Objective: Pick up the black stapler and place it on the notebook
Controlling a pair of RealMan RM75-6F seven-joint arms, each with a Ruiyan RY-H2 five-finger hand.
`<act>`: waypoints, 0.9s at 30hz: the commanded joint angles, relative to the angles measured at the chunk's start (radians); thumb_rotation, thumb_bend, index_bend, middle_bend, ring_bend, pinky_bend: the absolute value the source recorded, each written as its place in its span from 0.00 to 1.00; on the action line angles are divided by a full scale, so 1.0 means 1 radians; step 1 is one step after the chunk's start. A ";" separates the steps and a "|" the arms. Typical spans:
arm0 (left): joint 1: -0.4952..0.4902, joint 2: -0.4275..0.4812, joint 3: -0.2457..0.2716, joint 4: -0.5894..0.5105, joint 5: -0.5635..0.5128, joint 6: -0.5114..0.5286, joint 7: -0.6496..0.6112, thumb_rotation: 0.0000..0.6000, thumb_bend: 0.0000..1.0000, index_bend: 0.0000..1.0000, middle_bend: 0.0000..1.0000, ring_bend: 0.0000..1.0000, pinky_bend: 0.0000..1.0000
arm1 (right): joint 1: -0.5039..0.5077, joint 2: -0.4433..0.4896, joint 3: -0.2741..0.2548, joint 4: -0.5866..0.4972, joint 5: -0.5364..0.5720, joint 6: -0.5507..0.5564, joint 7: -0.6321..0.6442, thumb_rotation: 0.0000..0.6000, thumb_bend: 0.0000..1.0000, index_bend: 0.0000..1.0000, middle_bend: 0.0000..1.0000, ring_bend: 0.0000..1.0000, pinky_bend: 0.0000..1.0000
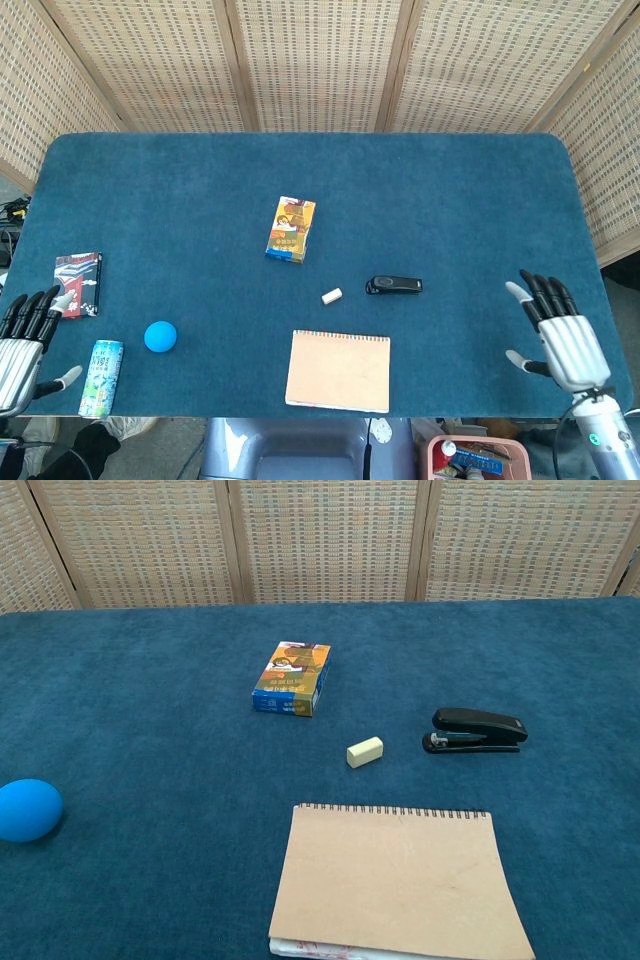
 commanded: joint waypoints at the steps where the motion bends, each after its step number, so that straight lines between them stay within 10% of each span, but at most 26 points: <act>1: -0.009 -0.004 -0.012 -0.002 -0.027 -0.018 0.011 1.00 0.00 0.00 0.00 0.00 0.00 | 0.170 -0.048 0.066 0.031 0.058 -0.212 0.003 1.00 0.00 0.00 0.00 0.00 0.00; 10: -0.032 -0.010 -0.039 -0.001 -0.102 -0.069 0.025 1.00 0.00 0.00 0.00 0.00 0.00 | 0.373 -0.249 0.124 0.190 0.203 -0.474 -0.088 1.00 0.00 0.14 0.16 0.04 0.20; 27: -0.058 -0.011 -0.053 -0.004 -0.168 -0.122 0.023 1.00 0.00 0.00 0.00 0.00 0.00 | 0.499 -0.511 0.119 0.503 0.321 -0.559 -0.185 1.00 0.05 0.35 0.40 0.27 0.39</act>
